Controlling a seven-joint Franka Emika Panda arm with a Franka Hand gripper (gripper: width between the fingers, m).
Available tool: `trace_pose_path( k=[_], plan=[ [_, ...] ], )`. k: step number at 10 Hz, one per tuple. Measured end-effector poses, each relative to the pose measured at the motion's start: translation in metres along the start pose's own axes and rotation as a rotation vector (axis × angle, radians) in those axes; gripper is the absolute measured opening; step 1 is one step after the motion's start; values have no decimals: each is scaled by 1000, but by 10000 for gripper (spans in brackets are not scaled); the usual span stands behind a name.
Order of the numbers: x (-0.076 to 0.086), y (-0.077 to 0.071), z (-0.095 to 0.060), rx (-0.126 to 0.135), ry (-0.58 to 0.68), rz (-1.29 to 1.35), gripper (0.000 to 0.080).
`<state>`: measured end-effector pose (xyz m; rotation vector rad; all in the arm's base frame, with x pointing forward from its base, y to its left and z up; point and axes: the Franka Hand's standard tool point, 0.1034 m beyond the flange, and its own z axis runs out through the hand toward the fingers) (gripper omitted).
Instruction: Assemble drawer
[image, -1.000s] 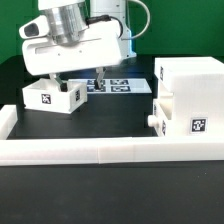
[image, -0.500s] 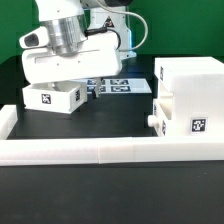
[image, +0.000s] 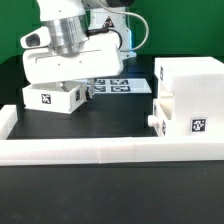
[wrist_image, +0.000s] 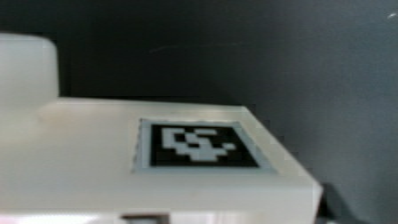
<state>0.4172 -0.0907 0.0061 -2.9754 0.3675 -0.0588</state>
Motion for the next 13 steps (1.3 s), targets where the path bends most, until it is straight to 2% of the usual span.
trace_pose_path(
  k=[1, 2, 3, 6, 8, 9, 12, 13],
  plan=[
    [0, 0, 0, 0, 0, 0, 151],
    [0, 0, 0, 0, 0, -1, 151],
    [2, -1, -2, -2, 7, -4, 52],
    [6, -10, -5, -1, 10, -23, 51],
    [12, -24, -12, 7, 2, -42, 44],
    [16, -37, -14, 13, -6, -54, 44],
    [36, -83, -48, 47, -59, -132, 44],
    [42, -92, -53, 59, -93, -171, 44]
  ],
)
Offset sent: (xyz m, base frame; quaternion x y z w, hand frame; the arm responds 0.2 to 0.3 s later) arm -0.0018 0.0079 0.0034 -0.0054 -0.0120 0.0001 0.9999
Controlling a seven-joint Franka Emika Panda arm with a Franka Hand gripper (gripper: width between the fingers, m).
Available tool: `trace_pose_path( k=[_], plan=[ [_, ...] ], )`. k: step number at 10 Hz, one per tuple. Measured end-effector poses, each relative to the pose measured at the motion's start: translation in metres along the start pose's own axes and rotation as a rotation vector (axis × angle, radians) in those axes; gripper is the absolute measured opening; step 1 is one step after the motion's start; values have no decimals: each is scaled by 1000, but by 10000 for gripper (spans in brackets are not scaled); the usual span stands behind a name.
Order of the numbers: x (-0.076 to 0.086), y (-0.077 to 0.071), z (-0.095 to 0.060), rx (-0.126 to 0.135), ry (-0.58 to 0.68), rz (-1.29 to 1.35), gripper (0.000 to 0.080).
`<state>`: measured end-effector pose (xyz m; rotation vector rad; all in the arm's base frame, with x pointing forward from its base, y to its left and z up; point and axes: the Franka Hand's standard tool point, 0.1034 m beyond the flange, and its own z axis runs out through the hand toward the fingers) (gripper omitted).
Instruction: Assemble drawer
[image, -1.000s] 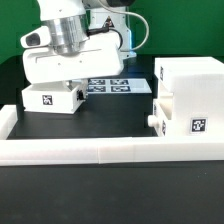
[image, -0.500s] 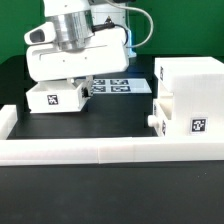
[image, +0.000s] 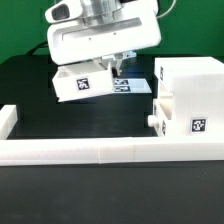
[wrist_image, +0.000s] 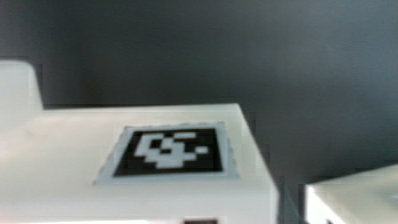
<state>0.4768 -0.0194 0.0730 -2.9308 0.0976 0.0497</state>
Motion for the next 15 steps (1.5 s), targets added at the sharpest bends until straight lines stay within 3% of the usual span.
trace_pose_path(
  k=[1, 4, 6, 10, 13, 15],
  plan=[
    [10, -5, -5, 18, -22, -37, 44],
    [10, -3, -3, 16, -14, -98, 44],
    [9, 7, -2, 16, -14, -347, 44],
    [24, 11, -4, -49, -44, -906, 44],
    [23, 13, -2, -46, -53, -1094, 44],
    [28, 15, -3, -79, -58, -1339, 44]
  ],
)
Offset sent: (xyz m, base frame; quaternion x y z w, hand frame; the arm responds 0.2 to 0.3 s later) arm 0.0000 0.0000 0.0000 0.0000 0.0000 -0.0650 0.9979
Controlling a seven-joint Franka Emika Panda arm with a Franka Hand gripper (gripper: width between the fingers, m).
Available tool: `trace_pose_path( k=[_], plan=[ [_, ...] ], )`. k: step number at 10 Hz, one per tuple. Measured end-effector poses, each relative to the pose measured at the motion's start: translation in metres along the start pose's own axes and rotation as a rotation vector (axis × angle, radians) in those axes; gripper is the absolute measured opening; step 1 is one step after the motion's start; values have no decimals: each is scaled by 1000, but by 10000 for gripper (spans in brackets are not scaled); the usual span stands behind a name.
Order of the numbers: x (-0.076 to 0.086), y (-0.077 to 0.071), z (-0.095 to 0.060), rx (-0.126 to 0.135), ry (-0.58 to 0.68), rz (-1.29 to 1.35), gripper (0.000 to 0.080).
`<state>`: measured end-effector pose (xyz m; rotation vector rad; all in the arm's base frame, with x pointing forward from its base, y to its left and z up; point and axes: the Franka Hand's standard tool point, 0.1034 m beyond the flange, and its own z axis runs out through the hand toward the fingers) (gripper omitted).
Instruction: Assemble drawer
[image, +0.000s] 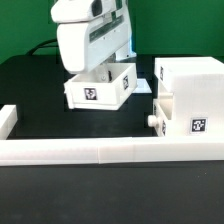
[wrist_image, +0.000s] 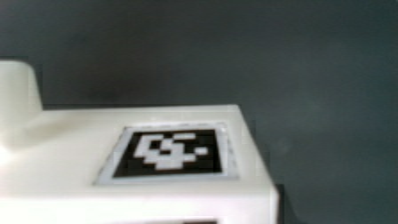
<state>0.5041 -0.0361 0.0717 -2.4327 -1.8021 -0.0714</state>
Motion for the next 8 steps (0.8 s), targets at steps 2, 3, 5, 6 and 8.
trace_pose_path(
  k=[2, 3, 5, 6, 8],
  plan=[
    [0, 1, 5, -7, -23, -178, 44],
    [0, 3, 9, -9, -29, -230, 44],
    [1, 3, 14, -9, -28, -231, 44],
    [1, 3, 14, -8, -27, -230, 44],
    [1, 4, 15, -7, -27, -233, 44]
  ],
)
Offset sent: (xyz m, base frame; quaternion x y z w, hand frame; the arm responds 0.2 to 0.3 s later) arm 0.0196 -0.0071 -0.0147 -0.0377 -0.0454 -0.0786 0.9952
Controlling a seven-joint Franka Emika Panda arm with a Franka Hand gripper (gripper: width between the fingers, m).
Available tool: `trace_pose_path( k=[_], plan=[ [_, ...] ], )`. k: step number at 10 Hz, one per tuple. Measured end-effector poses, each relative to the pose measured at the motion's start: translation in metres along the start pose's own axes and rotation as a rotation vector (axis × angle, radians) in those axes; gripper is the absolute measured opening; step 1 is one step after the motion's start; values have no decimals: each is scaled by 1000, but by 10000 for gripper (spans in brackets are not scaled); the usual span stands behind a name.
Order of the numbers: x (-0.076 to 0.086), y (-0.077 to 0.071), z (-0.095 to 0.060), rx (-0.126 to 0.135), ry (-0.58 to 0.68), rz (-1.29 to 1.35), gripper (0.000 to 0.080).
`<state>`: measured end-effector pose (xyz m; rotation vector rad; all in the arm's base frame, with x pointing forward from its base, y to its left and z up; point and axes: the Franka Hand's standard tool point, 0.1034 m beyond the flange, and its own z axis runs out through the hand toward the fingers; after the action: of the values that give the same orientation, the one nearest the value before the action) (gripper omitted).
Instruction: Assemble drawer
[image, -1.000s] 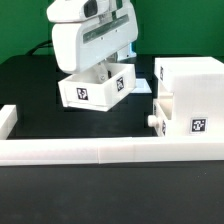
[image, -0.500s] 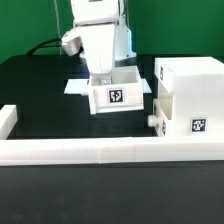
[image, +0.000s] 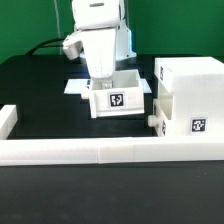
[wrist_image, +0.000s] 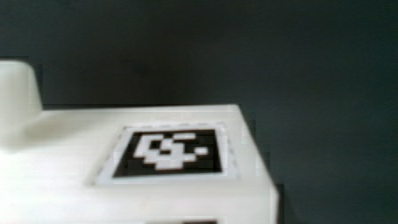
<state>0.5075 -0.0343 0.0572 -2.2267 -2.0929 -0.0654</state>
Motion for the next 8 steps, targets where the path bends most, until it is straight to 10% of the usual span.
trace_pose_path(
  k=[8],
  plan=[
    [15, 13, 2, -10, -6, -40, 44]
  ],
)
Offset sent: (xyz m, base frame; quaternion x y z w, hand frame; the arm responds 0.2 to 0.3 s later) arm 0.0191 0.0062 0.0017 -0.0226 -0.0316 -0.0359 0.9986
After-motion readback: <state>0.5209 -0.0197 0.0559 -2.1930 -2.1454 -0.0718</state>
